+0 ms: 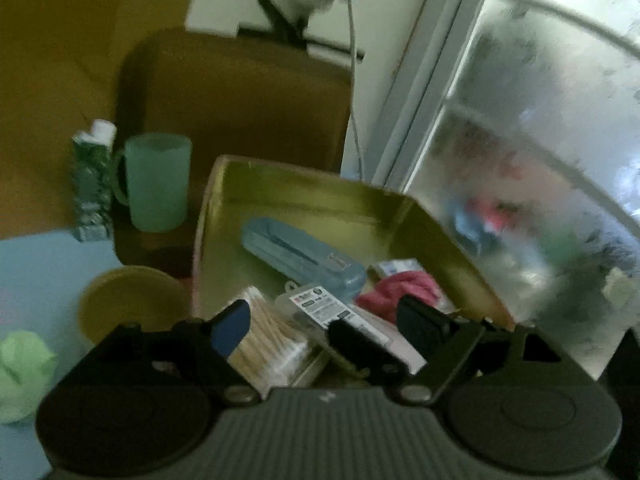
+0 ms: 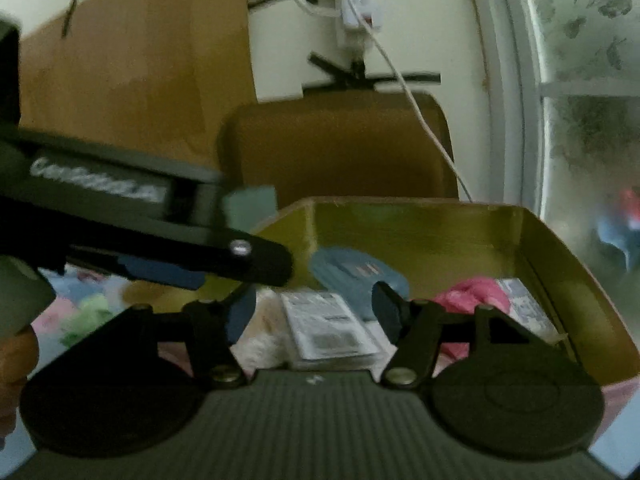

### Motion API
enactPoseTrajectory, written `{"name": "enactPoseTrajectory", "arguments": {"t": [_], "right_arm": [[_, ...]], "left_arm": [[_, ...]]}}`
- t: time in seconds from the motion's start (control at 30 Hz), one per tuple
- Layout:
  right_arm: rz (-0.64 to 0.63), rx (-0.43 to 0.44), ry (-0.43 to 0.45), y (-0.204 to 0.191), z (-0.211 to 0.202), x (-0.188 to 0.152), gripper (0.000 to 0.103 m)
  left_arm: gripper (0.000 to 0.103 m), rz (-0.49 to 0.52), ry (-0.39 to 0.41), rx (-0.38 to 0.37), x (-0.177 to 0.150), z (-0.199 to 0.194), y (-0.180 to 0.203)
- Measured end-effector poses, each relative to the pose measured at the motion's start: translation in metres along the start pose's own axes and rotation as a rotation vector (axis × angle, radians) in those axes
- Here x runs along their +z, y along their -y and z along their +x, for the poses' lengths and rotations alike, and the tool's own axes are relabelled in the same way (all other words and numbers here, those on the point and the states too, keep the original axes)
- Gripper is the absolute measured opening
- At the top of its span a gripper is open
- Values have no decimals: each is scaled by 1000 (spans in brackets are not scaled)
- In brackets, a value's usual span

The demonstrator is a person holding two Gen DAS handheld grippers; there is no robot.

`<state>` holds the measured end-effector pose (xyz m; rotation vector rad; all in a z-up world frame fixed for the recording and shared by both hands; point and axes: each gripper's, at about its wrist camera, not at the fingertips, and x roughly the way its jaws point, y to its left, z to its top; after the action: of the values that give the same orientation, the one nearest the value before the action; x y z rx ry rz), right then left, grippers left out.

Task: Organize soft objects
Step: 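Lower the clear package into the pink tin and open the left gripper, then grasp the light-green cloth with the right gripper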

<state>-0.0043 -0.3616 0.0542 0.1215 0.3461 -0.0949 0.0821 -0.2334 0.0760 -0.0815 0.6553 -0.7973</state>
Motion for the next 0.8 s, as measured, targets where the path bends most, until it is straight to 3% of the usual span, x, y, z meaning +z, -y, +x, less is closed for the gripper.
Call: {"name": "enactPoseTrajectory", "arguments": {"t": [0.1,0.17,0.3,0.37,0.5,0.63,0.67,0.7,0.8], "right_arm": [[-2,2,77,-15,-24,0,66],[5,68,92,-31,-37,-2,65],[-86,317,0,-90,-40,-7,47],[-183,380,-67,-131,-26,-11,44],[-274,366,-185,-186,30,-15,45],[-298,328,-293,-212,75,-25,45],[-307,324,-318,-215,81,-29,39],[-313,314,-337,-215,86,-31,18],[-294,318,-331,-200,73,-34,9]], "left_arm": [[88,11,73,-23,-16,-50,-18],[91,4,125,-19,-31,-87,-37],[91,-55,189,114,-70,-150,-89],[91,-117,187,177,-86,-168,-112],[91,-249,187,233,-105,-195,-150],[91,-289,196,223,-112,-207,-164],[91,-287,196,220,-113,-207,-163],[91,-286,195,214,-113,-205,-162],[91,-297,171,178,-112,-197,-161]]}}
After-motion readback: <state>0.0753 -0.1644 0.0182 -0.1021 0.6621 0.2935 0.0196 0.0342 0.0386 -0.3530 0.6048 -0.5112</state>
